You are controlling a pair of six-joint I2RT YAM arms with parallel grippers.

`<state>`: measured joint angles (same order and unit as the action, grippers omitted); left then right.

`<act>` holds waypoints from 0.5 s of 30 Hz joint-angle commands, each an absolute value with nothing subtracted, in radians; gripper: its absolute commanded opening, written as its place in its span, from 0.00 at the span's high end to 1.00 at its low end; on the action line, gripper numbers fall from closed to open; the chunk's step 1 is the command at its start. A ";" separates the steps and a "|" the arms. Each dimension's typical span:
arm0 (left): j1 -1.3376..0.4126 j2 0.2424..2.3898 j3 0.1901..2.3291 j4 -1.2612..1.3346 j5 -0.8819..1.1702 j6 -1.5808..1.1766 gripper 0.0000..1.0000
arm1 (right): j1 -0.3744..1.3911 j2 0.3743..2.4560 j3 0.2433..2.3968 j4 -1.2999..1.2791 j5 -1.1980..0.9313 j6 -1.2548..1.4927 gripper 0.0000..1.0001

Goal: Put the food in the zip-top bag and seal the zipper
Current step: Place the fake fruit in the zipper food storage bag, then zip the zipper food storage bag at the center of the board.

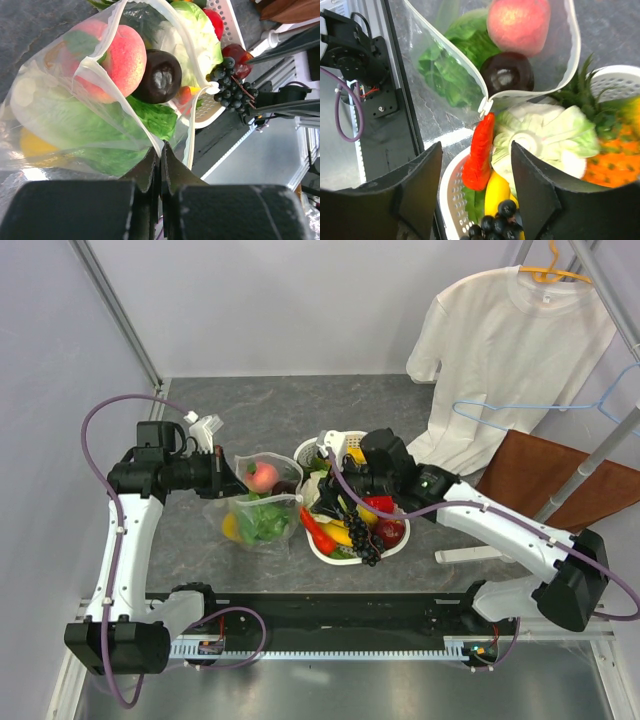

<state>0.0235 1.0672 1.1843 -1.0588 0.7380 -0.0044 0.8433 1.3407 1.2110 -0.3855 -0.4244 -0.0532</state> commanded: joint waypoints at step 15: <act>0.037 1.009 1.154 -0.962 0.864 -0.090 0.98 | 0.882 1.394 0.996 0.181 -0.423 0.084 0.41</act>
<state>0.0277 1.0264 1.1481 -1.0161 0.8009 -0.0494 0.8692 1.3750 0.9939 0.0875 -0.4114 0.0643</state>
